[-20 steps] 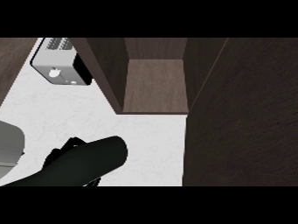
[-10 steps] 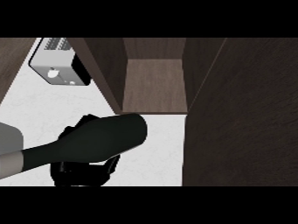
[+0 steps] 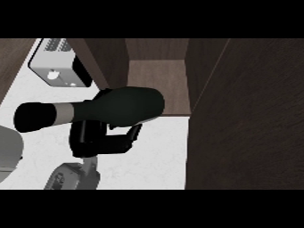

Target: Pick up the wine, place it into the cabinet and close the cabinet

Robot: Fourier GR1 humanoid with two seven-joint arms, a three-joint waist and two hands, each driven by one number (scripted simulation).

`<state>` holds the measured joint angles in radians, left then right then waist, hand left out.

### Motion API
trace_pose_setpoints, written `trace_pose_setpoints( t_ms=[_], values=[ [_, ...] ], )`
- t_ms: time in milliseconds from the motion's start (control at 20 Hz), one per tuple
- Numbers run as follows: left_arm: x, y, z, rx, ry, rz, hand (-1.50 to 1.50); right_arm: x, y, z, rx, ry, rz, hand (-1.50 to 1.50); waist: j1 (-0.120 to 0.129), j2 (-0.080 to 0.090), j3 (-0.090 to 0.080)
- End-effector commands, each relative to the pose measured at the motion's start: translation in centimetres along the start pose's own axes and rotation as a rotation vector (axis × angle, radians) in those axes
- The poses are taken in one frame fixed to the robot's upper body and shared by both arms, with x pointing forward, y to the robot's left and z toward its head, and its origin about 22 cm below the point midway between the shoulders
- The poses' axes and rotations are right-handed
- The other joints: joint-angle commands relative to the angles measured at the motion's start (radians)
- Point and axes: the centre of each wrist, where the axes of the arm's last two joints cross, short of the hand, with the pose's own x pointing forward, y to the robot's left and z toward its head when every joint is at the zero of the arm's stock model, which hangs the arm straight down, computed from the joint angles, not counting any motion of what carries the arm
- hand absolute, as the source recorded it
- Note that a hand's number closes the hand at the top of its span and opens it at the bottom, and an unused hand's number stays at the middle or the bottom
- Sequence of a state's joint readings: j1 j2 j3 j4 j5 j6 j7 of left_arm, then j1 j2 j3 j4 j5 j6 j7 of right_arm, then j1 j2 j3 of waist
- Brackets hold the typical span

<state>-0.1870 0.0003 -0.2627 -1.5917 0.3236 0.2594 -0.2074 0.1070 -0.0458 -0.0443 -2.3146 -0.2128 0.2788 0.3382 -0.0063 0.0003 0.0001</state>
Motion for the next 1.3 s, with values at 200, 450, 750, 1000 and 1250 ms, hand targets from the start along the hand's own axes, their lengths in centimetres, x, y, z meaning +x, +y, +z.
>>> trace_pose_setpoints(
  t_ms=[200, 450, 750, 1000, 1250],
  values=[
    [-2.4, -2.7, -3.2, -0.017, 0.027, -0.137, 1.5, -0.1, 0.1, -0.1, -0.004, -0.012, 0.001, -1.5, -0.002, 0.0, 0.0],
    [-4.3, -3.9, -2.2, -0.013, 0.052, -0.147, 1.5, -1.3, -0.7, -0.2, -0.018, -0.013, 0.014, -1.5, 0.0, 0.0, 0.0],
    [-7.7, -4.2, -3.6, 0.064, 0.069, -0.161, 1.5, 0.5, -1.2, 0.8, 0.022, -0.003, -0.002, -1.5, -0.014, 0.002, 0.0],
    [-8.3, -3.5, -1.6, 0.044, 0.09, -0.142, 1.5, -0.8, -0.3, -1.1, 0.001, -0.021, 0.017, -1.5, 0.0, 0.0, 0.0],
    [-10.1, -1.8, -1.6, 0.064, 0.131, -0.179, 1.5, -0.2, -0.6, -0.1, -0.014, 0.009, 0.014, -1.5, -0.002, 0.001, 0.0]
  ],
)
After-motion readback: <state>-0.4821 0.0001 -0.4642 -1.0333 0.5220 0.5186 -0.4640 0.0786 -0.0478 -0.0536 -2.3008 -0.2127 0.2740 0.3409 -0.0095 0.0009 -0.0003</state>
